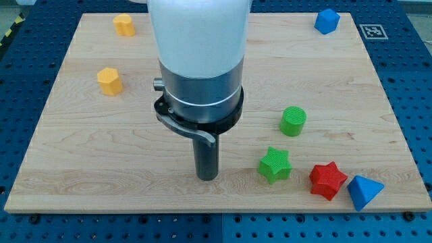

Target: Move the green star into the green circle

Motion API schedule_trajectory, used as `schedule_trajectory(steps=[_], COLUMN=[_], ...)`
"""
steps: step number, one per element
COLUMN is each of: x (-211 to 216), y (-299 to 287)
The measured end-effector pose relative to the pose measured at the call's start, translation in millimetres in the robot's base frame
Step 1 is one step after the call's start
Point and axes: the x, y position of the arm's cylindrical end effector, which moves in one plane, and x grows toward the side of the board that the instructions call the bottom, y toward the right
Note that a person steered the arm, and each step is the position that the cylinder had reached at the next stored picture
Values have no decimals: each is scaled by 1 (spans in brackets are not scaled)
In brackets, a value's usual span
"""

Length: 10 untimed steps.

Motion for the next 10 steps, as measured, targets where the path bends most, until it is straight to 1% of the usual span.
schedule_trajectory(steps=[1,2,4,5,6,7,10], x=[33,40,39,40,40,37,13], y=[11,18,39,78,100,100,91])
